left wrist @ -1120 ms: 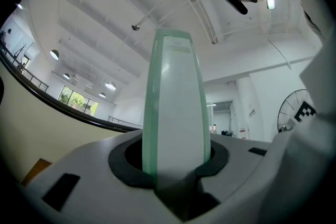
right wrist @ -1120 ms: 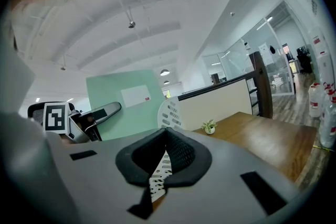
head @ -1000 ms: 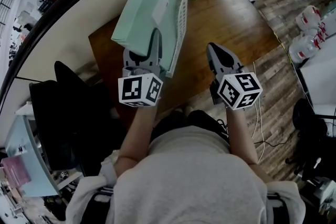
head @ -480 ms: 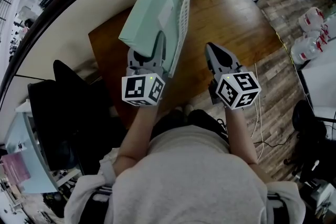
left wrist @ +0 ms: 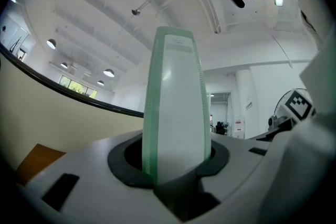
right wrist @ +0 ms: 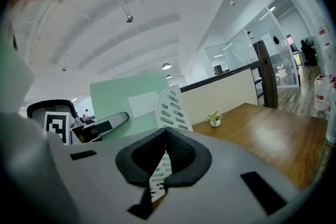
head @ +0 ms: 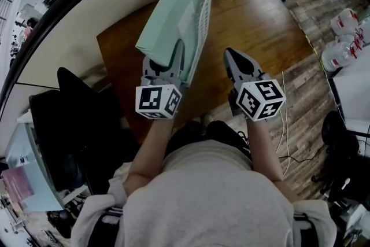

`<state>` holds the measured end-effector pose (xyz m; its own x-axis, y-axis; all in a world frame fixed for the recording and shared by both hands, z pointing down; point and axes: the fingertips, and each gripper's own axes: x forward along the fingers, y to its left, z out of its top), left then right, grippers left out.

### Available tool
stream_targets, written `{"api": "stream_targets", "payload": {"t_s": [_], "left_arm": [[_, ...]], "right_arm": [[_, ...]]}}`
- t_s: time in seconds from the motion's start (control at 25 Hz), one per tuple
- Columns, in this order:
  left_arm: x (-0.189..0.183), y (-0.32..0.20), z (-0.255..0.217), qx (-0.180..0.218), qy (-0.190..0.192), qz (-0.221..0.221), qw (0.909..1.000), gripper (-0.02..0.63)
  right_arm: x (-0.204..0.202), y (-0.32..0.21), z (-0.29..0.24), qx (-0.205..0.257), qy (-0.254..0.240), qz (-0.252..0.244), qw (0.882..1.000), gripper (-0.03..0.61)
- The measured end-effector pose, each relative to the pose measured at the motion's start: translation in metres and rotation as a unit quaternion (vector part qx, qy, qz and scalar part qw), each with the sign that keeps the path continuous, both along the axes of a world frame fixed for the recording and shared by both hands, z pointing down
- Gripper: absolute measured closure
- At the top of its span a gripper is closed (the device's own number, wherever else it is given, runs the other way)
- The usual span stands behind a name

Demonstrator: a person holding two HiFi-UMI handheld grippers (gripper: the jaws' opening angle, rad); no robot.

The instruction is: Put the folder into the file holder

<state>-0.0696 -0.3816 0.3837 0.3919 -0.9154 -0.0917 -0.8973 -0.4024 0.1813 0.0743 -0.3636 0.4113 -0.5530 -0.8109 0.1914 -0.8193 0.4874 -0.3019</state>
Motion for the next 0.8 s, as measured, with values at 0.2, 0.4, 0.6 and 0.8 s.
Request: {"api": "stream_targets", "payload": {"t_s": [0.2, 0.4, 0.6, 0.8], "left_arm": [[0.002, -0.004, 0.011, -0.020, -0.007, 0.002, 0.9998, 0.428], [0.005, -0.002, 0.025, -0.038, -0.010, 0.009, 0.9992, 0.425], [0.008, -0.001, 0.033, -0.050, -0.014, 0.012, 0.9986, 0.423], [0.010, 0.000, 0.044, -0.067, -0.020, 0.019, 0.9974, 0.423]], "right_arm": [[-0.004, 0.001, 0.006, -0.008, 0.000, -0.006, 1.000, 0.568], [-0.004, 0.003, 0.009, -0.013, -0.003, -0.007, 1.000, 0.568], [-0.003, 0.006, 0.012, -0.018, -0.009, -0.008, 1.000, 0.568], [-0.002, 0.010, 0.015, -0.021, -0.010, -0.005, 1.000, 0.568]]}}
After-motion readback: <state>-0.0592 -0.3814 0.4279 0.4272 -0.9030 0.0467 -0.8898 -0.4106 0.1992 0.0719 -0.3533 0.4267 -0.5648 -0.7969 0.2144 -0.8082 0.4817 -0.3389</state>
